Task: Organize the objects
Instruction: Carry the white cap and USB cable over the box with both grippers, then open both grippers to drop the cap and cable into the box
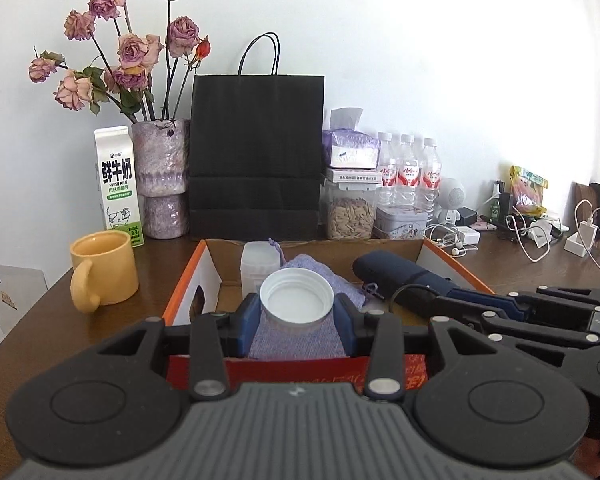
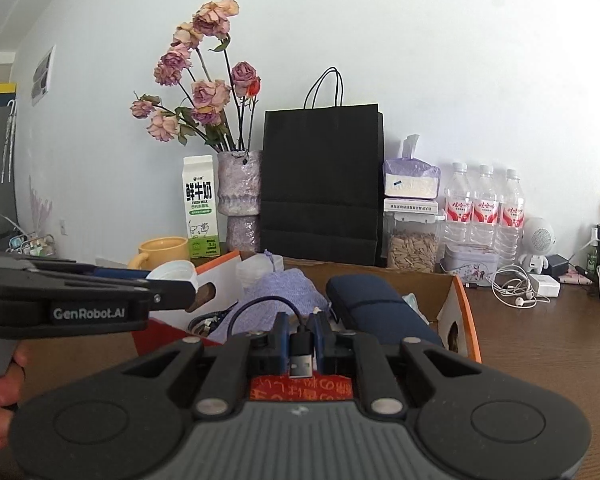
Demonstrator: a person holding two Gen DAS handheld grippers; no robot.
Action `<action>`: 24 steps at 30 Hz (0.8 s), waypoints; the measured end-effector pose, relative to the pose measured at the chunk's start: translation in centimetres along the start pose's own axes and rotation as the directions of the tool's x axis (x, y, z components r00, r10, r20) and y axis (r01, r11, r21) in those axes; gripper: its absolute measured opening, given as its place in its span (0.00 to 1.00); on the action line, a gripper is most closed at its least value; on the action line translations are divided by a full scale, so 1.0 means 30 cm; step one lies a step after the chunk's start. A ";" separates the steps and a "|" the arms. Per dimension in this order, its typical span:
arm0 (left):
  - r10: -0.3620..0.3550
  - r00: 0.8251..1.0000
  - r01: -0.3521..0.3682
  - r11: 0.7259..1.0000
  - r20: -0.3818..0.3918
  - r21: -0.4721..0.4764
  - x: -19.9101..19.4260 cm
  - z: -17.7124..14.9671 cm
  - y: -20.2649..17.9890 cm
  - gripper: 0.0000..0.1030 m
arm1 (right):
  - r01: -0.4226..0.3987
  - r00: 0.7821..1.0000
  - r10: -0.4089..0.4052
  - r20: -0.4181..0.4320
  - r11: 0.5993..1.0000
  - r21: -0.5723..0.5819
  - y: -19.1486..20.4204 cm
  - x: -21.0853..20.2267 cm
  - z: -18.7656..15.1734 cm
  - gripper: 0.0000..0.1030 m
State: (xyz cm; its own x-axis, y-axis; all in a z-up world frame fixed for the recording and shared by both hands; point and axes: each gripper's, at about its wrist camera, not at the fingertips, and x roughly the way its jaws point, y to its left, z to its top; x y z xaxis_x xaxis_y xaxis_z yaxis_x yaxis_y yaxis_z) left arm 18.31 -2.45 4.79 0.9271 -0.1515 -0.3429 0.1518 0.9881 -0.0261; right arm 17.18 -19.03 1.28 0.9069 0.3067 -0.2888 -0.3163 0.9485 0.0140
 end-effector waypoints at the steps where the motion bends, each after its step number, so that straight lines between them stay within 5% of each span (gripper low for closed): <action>1: 0.003 1.000 -0.003 1.000 0.005 -0.001 0.007 0.008 0.002 0.40 | 0.002 1.000 -0.002 0.002 1.000 -0.002 0.002 0.012 0.008 0.11; 24: 0.030 1.000 -0.030 0.997 0.000 -0.074 0.243 0.111 0.091 0.40 | 0.028 1.000 -0.028 -0.011 0.999 -0.018 0.033 0.335 0.113 0.11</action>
State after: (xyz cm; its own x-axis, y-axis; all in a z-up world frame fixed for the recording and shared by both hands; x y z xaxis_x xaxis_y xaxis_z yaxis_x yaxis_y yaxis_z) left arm 26.62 -0.94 5.33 0.9311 -0.1214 -0.3439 0.0977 0.9915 -0.0854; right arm 26.92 -14.75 1.64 0.9123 0.2792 -0.2994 -0.2960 0.9551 -0.0112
